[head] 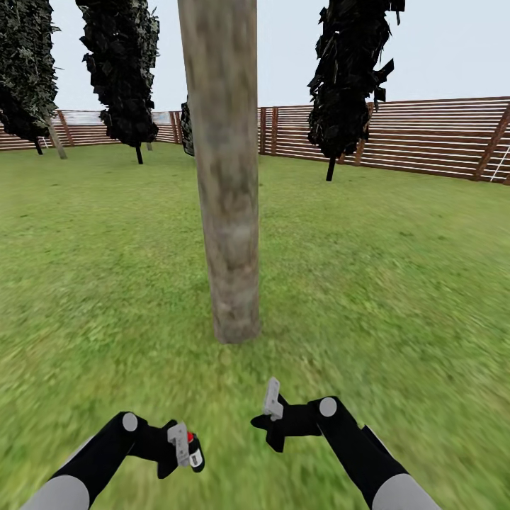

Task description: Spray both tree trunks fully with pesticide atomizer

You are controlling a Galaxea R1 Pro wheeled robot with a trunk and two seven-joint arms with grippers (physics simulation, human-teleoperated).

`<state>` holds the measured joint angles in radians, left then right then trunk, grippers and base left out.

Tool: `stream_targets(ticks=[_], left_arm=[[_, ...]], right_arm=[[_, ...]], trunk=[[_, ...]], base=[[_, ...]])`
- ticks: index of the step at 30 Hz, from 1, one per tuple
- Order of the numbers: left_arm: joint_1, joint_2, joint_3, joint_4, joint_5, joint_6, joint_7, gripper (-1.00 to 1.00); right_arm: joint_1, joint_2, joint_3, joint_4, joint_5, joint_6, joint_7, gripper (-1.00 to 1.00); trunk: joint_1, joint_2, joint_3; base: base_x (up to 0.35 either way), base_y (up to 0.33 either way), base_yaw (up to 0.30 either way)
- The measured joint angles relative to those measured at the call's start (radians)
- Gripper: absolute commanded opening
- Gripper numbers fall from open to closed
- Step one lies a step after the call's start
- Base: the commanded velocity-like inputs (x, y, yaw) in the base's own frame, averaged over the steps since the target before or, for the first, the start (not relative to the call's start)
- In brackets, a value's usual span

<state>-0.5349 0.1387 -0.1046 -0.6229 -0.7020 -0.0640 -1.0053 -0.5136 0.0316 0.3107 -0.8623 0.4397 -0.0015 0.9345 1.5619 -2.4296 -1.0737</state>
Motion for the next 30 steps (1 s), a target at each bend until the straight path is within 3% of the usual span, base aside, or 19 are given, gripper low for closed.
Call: stream_targets(ticks=[5, 19, 20, 21, 22, 23, 24, 30], left_arm=[[-0.001, -0.016, -0.005, -0.016, 0.0, -0.005, -0.045, -1.0], [0.0, -0.07, -0.011, -0.045, -0.002, -0.002, -0.049, -1.0], [-0.001, -0.083, -0.044, -0.045, -0.002, 0.003, -0.048, -1.0], [-0.001, -0.087, -0.05, -0.045, -0.004, 0.004, -0.047, -1.0], [-0.001, -0.089, -0.053, -0.046, -0.005, 0.005, -0.047, -1.0], [-0.002, -0.096, -0.058, -0.058, -0.003, 0.006, -0.046, -1.0], [-0.001, -0.097, -0.059, -0.064, -0.005, 0.006, -0.046, -1.0], [0.002, -0.097, -0.061, -0.084, -0.004, 0.006, -0.047, -1.0]], right_arm=[[0.0, 0.002, 0.0, -0.001, 0.0, 0.0, 0.001, -1.0], [0.0, 0.024, 0.002, -0.002, 0.0, -0.001, 0.001, -1.0], [0.0, 0.025, 0.001, -0.017, 0.0, -0.001, 0.001, -1.0], [0.0, 0.026, 0.002, -0.019, 0.0, -0.001, 0.001, -1.0], [0.0, 0.028, 0.005, -0.02, 0.0, -0.001, 0.001, -1.0], [0.0, 0.03, 0.056, -0.022, 0.0, 0.0, 0.001, -1.0], [0.0, 0.031, 0.066, -0.022, 0.0, 0.0, 0.0, -1.0], [0.0, 0.031, 0.08, -0.023, 0.0, 0.0, 0.0, -1.0]], trunk=[[0.0, 0.0, 0.0], [0.0, 0.0, 0.0], [0.0, 0.0, 0.0], [0.0, 0.0, 0.0], [0.0, 0.0, 0.0], [0.0, 0.0, 0.0], [0.0, 0.0, 0.0], [0.0, 0.0, 0.0]], base=[[0.0, 0.0, 0.0], [0.0, 0.0, 0.0], [0.0, 0.0, 0.0], [0.0, 0.0, 0.0], [0.0, 0.0, 0.0], [0.0, 0.0, 0.0], [0.0, 0.0, 0.0], [0.0, 0.0, 0.0]])
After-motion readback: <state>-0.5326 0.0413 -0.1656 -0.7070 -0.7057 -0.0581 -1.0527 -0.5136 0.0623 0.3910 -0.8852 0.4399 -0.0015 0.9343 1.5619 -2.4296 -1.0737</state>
